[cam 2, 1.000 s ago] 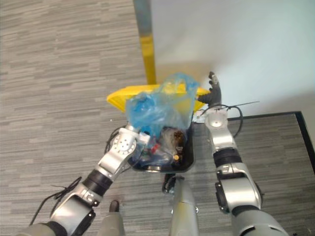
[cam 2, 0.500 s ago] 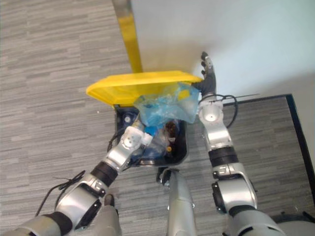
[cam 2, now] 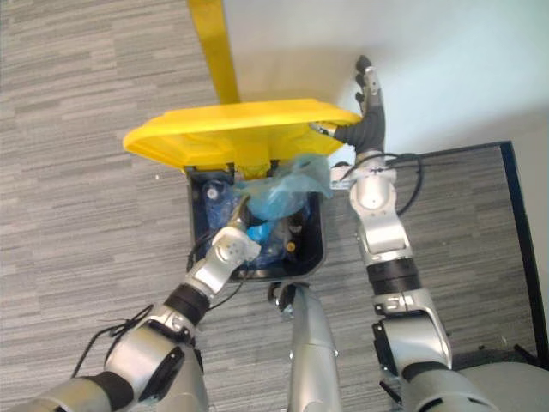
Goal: Gather rubbish on tea table into small bin, then transfer packed bag to large trash can.
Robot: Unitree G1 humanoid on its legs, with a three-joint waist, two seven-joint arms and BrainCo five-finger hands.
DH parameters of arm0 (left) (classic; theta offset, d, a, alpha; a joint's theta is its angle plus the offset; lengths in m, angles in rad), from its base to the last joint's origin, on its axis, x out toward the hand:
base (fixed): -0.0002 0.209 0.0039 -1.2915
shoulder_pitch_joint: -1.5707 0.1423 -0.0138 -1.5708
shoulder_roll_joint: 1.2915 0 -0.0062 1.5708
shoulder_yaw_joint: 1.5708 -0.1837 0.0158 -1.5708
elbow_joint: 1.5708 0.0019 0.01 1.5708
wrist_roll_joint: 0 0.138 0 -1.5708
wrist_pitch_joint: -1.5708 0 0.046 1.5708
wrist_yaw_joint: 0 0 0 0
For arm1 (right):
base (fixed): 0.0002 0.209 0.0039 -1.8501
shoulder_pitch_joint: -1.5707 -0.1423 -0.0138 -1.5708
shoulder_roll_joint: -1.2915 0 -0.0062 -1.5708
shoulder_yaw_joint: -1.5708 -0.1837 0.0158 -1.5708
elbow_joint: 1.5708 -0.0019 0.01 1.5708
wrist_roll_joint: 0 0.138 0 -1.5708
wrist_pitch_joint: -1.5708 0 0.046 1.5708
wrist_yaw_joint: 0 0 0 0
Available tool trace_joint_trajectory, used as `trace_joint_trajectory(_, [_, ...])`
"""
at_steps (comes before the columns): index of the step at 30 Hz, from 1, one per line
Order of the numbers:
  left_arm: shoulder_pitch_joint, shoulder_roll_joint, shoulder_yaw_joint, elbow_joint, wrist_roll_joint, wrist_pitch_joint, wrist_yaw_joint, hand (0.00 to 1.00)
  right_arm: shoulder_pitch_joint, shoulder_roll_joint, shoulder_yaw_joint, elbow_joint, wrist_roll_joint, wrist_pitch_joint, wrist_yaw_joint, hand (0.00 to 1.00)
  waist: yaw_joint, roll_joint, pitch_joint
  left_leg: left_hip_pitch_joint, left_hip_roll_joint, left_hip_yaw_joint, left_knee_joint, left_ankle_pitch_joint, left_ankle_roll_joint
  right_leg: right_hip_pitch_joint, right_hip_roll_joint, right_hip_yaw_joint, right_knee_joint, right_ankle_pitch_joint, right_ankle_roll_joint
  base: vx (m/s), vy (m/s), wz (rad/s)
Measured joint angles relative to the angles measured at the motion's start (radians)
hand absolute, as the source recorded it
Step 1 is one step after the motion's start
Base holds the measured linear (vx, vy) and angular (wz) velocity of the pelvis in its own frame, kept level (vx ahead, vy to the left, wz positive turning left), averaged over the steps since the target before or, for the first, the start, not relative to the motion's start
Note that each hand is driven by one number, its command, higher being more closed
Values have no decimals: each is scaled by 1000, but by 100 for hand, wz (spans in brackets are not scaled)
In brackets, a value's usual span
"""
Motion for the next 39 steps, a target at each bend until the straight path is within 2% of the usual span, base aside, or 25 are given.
trace_joint_trajectory(4, [2,-4,-11,0,7,-1,-18,0,4,0,0,0,-1,-1,6,0,0,0,0,-11,-2,3,30,-4,-2,-2,-5,0,5,-2,-3,-3,-2,1])
trace_joint_trajectory(6, [3,-5,-35,0,8,-1,-21,0,19,-1,-4,1,-9,0,10,0,0,0,0,-36,-3,3,98,-30,1,-1,-20,-3,23,-12,-16,-23,-2,5])
trace_joint_trajectory(10, [14,-6,-47,-5,10,-1,-39,0,57,-1,-22,2,-39,10,17,0,-1,0,0,-35,-15,-10,131,-44,1,14,-50,-15,34,-21,-16,-37,5,13])
trace_joint_trajectory(11, [23,-6,-45,-14,11,-1,-39,0,66,-2,-22,4,-39,22,27,0,1,1,-1,-51,-15,-28,270,-55,6,18,-54,-18,50,-24,-24,-11,67,-8])
trace_joint_trajectory(12, [25,-8,-45,-19,12,-1,-40,0,82,1,-22,3,-40,23,31,0,0,3,-1,-43,-14,-27,327,-68,10,15,-61,-17,70,-24,-25,-15,90,-7])
trace_joint_trajectory(15, [45,-13,-50,-21,12,-9,-43,0,143,17,-70,4,-60,34,29,0,-20,-2,-5,6,-35,-30,185,-120,14,17,-104,-18,80,-17,-7,-55,106,39])
trace_joint_trajectory(17, [66,-3,-52,-21,13,-9,-48,0,147,33,-93,7,-79,38,29,0,-22,-6,-8,18,-44,-26,157,-111,8,24,-112,-16,59,-6,-1,-24,28,20])
trace_joint_trajectory(18, [90,12,-61,-21,35,-6,-62,0,146,37,-94,12,-91,44,35,0,-12,8,-12,42,-33,-28,166,-121,15,32,-106,-16,74,-7,2,-15,-7,-12])
trace_joint_trajectory(21, [90,23,-97,-21,77,-7,-80,0,158,41,-95,25,-121,44,35,0,-12,9,-14,59,-41,-32,153,-121,16,31,-108,1,90,-12,10,9,-22,0])
trace_joint_trajectory(24, [84,29,-158,-21,169,-8,-107,0,152,41,-95,60,-156,37,42,0,-19,23,-22,94,-34,-41,106,-107,15,29,-102,18,130,-17,18,53,-69,7])
trace_joint_trajectory(29, [87,29,-172,-66,184,-23,-106,0,153,44,-95,101,-164,36,54,0,-23,52,-43,126,-35,-62,34,-74,14,33,-98,36,148,-34,42,25,-96,13])
trace_joint_trajectory(31, [129,33,-150,-120,150,-33,-96,0,167,66,-96,125,-178,37,58,0,-23,61,-53,152,-37,-62,-2,-59,14,57,-96,32,130,-55,33,1,-79,6])
trace_joint_trajectory(32, [180,34,-123,-163,110,-53,-90,0,196,76,-98,134,-191,39,58,0,-22,64,-56,180,-36,-66,-23,-50,14,87,-96,22,121,-68,22,-1,-60,8])
trace_joint_trajectory(37, [470,21,6,-257,-98,-100,-61,0,356,100,-99,206,-224,74,61,0,-9,74,-128,258,-32,-88,-126,1,15,181,-99,-19,71,-80,36,-14,-15,16])
trace_joint_trajectory(39, [617,42,132,-250,-227,-107,-67,0,421,104,-102,250,-239,93,71,0,-2,74,-137,319,-30,-97,-173,23,16,246,-101,-36,41,-76,45,-13,28,13])
